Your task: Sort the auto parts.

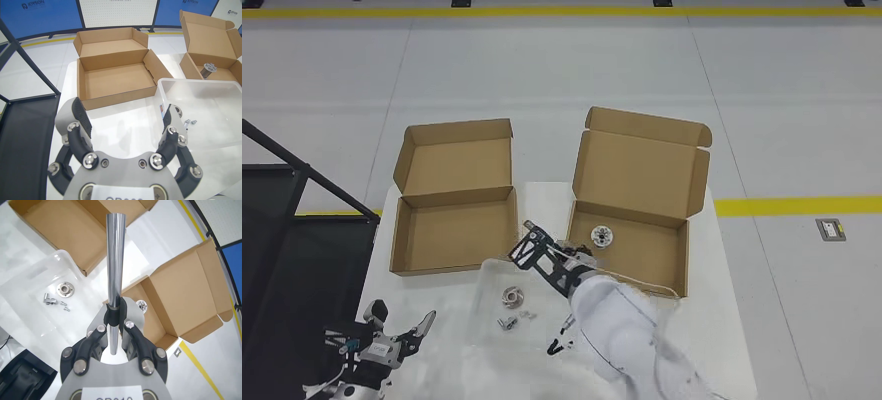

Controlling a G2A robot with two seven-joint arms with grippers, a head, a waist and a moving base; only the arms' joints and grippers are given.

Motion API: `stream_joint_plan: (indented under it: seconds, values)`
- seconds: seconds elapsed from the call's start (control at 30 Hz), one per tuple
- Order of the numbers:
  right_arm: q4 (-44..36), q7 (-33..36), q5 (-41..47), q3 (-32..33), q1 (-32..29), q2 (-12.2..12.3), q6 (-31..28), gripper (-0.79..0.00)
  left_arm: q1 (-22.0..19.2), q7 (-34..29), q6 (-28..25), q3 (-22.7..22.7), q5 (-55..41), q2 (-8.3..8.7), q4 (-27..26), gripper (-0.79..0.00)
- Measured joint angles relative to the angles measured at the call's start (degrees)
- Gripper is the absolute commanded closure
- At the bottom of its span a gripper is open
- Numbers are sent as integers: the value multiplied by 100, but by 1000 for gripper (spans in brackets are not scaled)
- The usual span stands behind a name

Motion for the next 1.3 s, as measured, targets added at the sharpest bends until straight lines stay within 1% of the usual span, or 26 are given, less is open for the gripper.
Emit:
stream_joint_plan:
  seconds: [0.07,0.13,0.23,0.37,0.47,0.67,0.87,1.17,1.2,1.23,1.27,1.3]
  values:
    - [271,37,-46,175,178,-6,38,0,0,0,0,0,0,0,0,-785]
    - [623,52,-8,423,350,5,-91,0,0,0,0,0,0,0,0,-785]
    - [1143,18,202,768,546,35,-440,0,0,0,0,0,0,0,0,-785]
    - [1899,189,715,1170,814,69,-991,0,0,0,0,0,0,0,0,-785]
    - [2488,309,876,1399,1000,99,-1149,0,0,0,0,0,0,0,0,-785]
    - [3493,177,770,1645,1248,143,-916,0,0,0,0,0,0,0,0,-785]
    - [4329,-220,674,1745,1468,161,-604,0,0,0,0,0,0,0,0,-785]
    - [5720,-855,778,1516,1967,57,-384,0,0,0,0,0,0,0,0,-785]
    - [5895,-929,803,1480,2038,37,-359,-37,0,0,0,0,0,0,0,-785]
    - [6018,-976,817,1457,2093,24,-338,-139,0,0,0,0,0,0,0,-785]
    - [6131,-1020,833,1437,2146,12,-323,-215,0,0,0,0,0,0,0,-785]
    - [6268,-1074,856,1413,2211,-4,-306,-259,0,0,0,0,0,0,0,-785]
